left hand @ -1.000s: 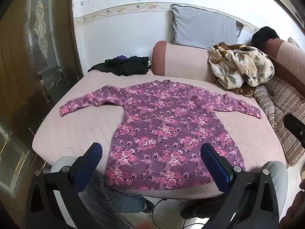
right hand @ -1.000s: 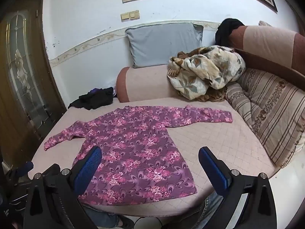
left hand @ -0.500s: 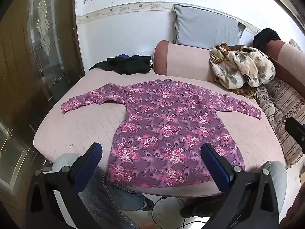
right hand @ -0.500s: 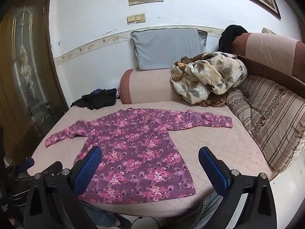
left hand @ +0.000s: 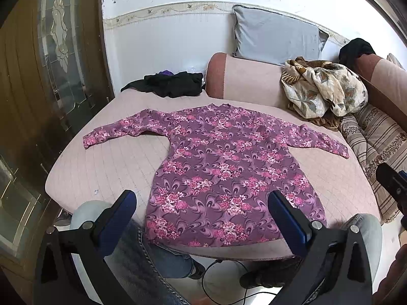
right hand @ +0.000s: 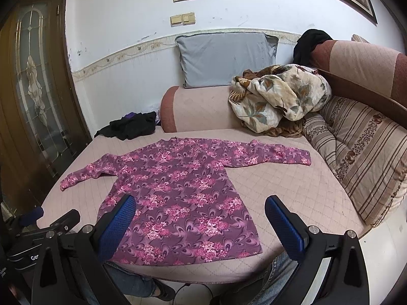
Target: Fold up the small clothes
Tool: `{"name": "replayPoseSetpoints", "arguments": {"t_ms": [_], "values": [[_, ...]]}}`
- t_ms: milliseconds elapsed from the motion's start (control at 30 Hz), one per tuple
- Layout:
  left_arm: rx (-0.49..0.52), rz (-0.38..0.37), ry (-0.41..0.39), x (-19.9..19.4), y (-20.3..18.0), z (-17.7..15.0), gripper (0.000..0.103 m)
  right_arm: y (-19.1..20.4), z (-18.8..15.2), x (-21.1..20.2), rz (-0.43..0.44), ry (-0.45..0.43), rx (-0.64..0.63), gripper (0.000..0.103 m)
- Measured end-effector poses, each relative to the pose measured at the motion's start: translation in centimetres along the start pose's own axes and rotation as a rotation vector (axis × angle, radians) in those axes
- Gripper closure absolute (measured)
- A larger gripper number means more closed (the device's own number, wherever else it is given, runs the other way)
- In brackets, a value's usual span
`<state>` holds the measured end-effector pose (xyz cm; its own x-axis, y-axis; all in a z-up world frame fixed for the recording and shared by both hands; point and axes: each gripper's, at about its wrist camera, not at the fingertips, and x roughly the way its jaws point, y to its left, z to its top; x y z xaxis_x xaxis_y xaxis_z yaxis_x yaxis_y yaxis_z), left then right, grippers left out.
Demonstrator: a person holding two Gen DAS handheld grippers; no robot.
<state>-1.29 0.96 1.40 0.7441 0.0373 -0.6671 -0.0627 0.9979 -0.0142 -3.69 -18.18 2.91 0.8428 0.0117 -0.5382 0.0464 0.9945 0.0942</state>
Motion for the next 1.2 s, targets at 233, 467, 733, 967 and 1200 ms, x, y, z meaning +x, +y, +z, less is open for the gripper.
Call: {"name": "replayPoseSetpoints", "arguments": {"t_ms": [233, 467, 733, 967, 1200], "values": [[0.001, 0.001, 0.001, 0.0, 0.1, 0.0, 0.000, 0.1, -0.3, 0.1, -0.004, 0.008, -0.003, 0.000], [-0.003, 0.003, 0.000, 0.0, -0.2, -0.1, 0.000, 0.0, -0.3, 0.2, -0.008, 0.014, 0.000, 0.000], [0.001, 0.002, 0.000, 0.2, 0.9, -0.2, 0.000, -0.1, -0.4, 0.2, -0.012, 0.018, 0.001, 0.000], [0.001, 0.002, -0.004, -0.2, 0.1, -0.2, 0.000, -0.2, -0.4, 0.3, -0.016, 0.022, -0.003, 0.000], [0.005, 0.004, -0.010, -0.3, 0.3, 0.2, 0.000, -0.3, -0.3, 0.2, -0.015, 0.019, -0.005, 0.000]]}}
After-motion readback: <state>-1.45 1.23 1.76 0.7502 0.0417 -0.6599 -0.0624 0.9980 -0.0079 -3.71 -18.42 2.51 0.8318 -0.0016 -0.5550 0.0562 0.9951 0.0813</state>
